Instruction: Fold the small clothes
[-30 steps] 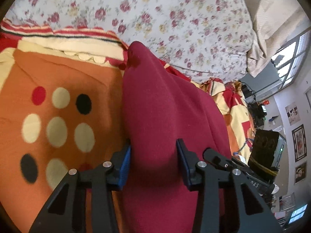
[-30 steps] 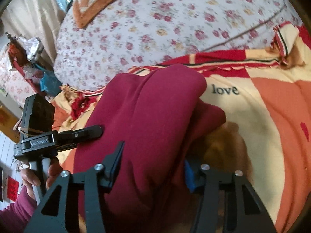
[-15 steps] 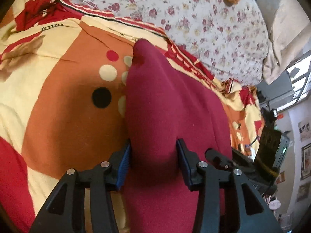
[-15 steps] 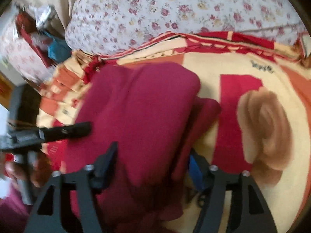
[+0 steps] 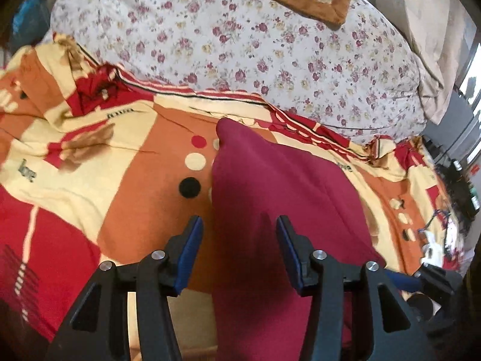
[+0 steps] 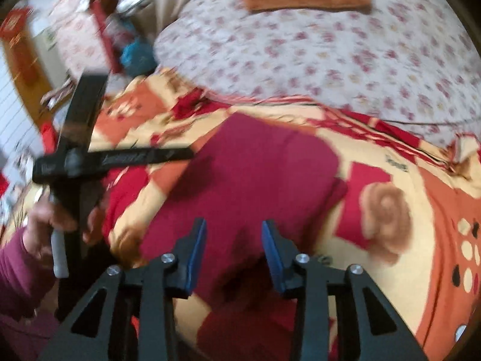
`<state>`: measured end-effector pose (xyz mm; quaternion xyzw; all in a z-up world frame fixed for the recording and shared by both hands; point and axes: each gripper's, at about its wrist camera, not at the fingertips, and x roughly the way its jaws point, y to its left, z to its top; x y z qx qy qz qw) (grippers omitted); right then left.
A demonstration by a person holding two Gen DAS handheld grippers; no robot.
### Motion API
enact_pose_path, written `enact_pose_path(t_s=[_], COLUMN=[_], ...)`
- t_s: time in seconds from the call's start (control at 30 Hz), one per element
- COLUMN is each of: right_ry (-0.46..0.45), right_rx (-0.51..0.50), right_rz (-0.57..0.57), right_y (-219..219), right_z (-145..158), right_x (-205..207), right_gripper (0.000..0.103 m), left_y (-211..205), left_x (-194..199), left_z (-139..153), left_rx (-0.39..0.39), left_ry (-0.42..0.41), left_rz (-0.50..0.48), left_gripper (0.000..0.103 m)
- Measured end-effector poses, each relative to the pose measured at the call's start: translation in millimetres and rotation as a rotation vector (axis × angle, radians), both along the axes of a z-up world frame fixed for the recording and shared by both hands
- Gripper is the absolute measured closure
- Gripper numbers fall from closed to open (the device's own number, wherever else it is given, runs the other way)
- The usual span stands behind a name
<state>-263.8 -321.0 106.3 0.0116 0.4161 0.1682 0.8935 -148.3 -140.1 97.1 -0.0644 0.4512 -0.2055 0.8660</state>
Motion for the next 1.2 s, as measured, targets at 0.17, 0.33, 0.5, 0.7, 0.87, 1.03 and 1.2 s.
enact_pose_path(t_s=[0.17,0.33,0.5,0.7,0.87,1.03,1.2], right_ry=[0.101,0.100,0.072,0.023,0.018,-0.012,-0.025], right_rx=[-0.110,-0.042,-0.049,-0.025,0.012,-0.026,-0.047], right_rz=[-0.106,-0.138,-0.149,-0.241,-0.304,-0.328,-0.355], right_y=[-13.8,-24.7,-21.4,-26.3,-25.7,-14.3,-6.6], right_z=[-38.5,-39.9,-20.3,1.5,6.2,11.5,13.8], right_x=[-5.6,-15.2,-27.2,-23.4,-14.1,-5.7,-0.2], right_gripper=[0.084,0.083,0.072,0.054,0.036,0.029,0.024], left_y=[-3.7,-7.0,-10.6,-11.3,-8.3,-6.8,-6.0], left_x=[-24.1,-38.5,-50.7,-60.6,-67.7,-69.5,-70.2], left_z=[8.7,14.5,21.9,33.0,42.3,43.4,43.1], left_rx=[0.076,0.092,0.122,0.123,0.136,0.151,0.161], left_ry=[-0.075,-0.117,-0.157,-0.189,-0.215,-0.207,-0.220], left_rz=[-0.002,0.005,0.016,0.033,0.050,0.054,0.055], left_gripper=[0.074,0.074,0.074,0.074,0.074,0.074,0.074])
